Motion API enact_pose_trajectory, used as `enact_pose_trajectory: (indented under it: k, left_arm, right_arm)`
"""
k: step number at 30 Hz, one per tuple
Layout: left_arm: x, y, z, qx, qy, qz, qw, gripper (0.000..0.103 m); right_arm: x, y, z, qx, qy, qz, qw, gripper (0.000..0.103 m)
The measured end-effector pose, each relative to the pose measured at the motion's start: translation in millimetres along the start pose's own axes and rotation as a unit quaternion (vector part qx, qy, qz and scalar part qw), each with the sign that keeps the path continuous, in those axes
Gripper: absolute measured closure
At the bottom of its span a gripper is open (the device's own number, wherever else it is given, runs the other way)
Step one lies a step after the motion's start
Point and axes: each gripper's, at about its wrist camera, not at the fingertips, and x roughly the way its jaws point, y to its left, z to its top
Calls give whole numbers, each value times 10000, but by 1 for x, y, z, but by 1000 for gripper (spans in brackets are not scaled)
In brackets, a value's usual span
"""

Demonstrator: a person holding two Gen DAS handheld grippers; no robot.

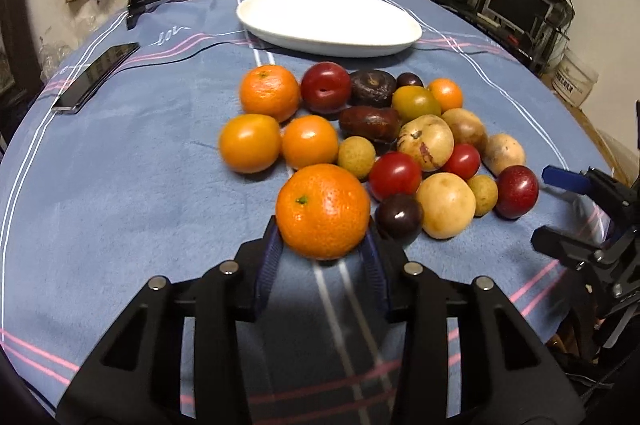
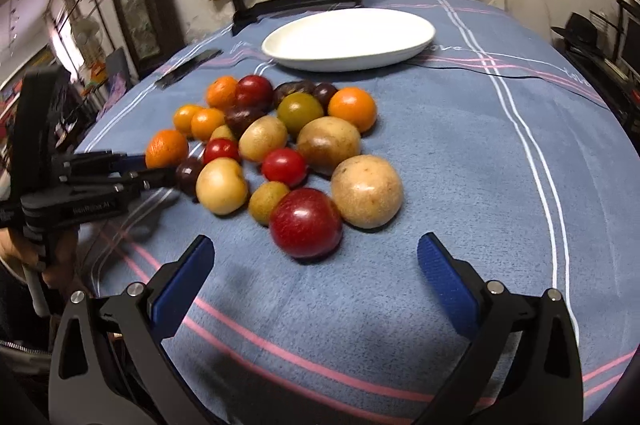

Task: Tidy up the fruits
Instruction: 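Grasp a large orange with the left tool while the right tool grasps a red plum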

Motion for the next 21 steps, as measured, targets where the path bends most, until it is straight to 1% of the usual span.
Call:
enact_pose_trajectory:
  k: [2,4,5,6,11,13,14,19,20,21]
  left_arm:
    - [-4,3,-3,-66,-15,2,10000,63]
    - [-4,6,-5,-95,3,27,10000,62]
    - [-5,7,-7,-110,18,19,9999,62]
    - [-4,8,-8,-124,29,14,9999,62]
    - [-5,9,-11,-137,27,-25,9999,62]
    - [-5,9,-12,-142,35,-34,9999,62]
    - [-5,9,-12,-144,38,-33,9999,62]
    - [-7,10,-12,-156,12,-40,9999,62]
    - [-8,10,-12,-151,4,-33,9999,62]
    - [-8,10,-12,-145,-5,-20,9999,62]
  right_arm:
    - [4,3,1,-115,86,29,9999,2]
    - [9,6,3,-156,209,83,9996,14]
    - [11,6,5,-166,262,109,9995,29]
    - [13,7,6,-162,296,98,9994,35]
    - [19,8,15,-30,320,38,9995,36]
    - [23,11,18,-47,345,-16,9994,39]
    - [24,12,18,-64,345,-44,9994,49]
    - [20,16,18,-226,317,-113,9992,59]
    - [18,14,19,-215,322,-103,9992,63]
    - [17,13,19,-198,327,-77,9992,63]
